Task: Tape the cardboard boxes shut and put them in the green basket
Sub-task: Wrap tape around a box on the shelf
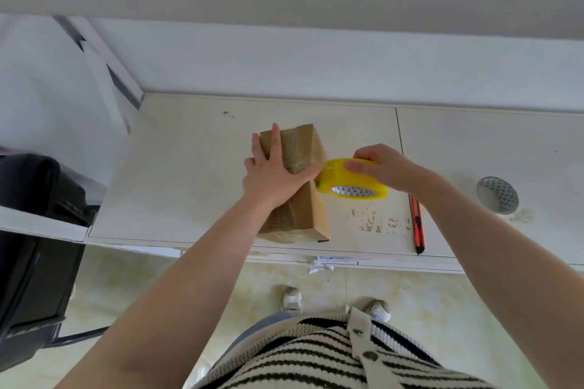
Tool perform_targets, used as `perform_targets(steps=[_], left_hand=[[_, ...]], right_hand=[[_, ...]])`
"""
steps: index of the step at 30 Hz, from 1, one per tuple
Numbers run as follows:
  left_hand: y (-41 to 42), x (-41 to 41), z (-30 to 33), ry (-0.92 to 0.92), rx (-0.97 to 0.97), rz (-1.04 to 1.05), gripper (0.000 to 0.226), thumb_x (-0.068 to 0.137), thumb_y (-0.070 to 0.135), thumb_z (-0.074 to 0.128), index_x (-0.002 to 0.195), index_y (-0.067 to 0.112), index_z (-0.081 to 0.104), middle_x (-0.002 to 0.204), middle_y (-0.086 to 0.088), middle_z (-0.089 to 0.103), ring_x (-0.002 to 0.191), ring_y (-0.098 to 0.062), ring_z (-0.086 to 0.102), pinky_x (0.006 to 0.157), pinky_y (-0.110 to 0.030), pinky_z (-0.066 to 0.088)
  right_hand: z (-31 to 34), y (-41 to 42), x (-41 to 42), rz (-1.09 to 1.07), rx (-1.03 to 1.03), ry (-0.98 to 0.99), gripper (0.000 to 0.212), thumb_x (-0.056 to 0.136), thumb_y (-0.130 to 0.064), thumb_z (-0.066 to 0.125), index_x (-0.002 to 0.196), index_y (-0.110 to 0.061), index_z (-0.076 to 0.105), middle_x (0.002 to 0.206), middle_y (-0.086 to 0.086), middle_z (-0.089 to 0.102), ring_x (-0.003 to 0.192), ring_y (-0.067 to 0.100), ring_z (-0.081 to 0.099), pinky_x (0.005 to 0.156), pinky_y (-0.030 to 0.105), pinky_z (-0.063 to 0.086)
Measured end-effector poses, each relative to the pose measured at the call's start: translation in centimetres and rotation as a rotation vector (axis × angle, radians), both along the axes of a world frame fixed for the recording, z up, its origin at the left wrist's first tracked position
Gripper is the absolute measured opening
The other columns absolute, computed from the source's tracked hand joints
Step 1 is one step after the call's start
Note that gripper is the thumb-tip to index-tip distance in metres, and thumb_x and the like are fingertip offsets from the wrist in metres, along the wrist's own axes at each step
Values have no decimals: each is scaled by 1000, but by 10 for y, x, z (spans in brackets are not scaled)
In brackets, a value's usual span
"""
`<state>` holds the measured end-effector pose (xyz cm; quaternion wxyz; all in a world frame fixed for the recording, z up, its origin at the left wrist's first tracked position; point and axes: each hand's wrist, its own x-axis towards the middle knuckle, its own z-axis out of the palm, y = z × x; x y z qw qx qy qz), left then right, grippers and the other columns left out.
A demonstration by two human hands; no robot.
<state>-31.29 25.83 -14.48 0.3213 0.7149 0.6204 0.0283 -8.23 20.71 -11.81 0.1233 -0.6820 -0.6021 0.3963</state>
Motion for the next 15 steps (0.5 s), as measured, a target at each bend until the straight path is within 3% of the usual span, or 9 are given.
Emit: perform_targets(steps=[3,5,9,13,15], left_hand=[[6,-16,2,-155,-98,40,112,68,80,60,147,52,-16,159,1,-4,143,-41,15,109,-56,28],[5,-22,1,-307,-153,79,113,65,76,63,149,51,-10,153,5,6,141,-35,23,108,-49,33],[-10,-14,-9,-730,-386,219,114,57,73,68,149,55,2,136,13,20,124,-17,39,92,-32,35],[-18,-12,-27,-797,-464,226,106,69,61,69,152,48,4,153,8,14,136,-18,31,110,-36,28],[-17,-19,-35,-779,-423,248,94,81,53,67,155,39,11,160,6,6,145,-16,21,112,-32,20]], right_hand=[[20,9,-13,-4,55,-56,52,93,-52,54,62,-10,50,58,3,40,54,16,39,58,31,31],[38,20,-22,-20,68,-210,59,88,-62,53,58,-11,52,53,1,45,49,16,44,53,27,33],[70,34,-30,19,124,-434,65,79,-72,52,50,-14,44,44,-4,38,42,16,40,46,26,29],[67,33,-43,71,51,-495,66,83,-71,52,53,-13,42,49,-3,40,46,14,41,50,27,28],[56,30,-52,76,-11,-418,66,83,-72,49,58,-12,43,52,-1,40,48,16,41,52,27,30]])
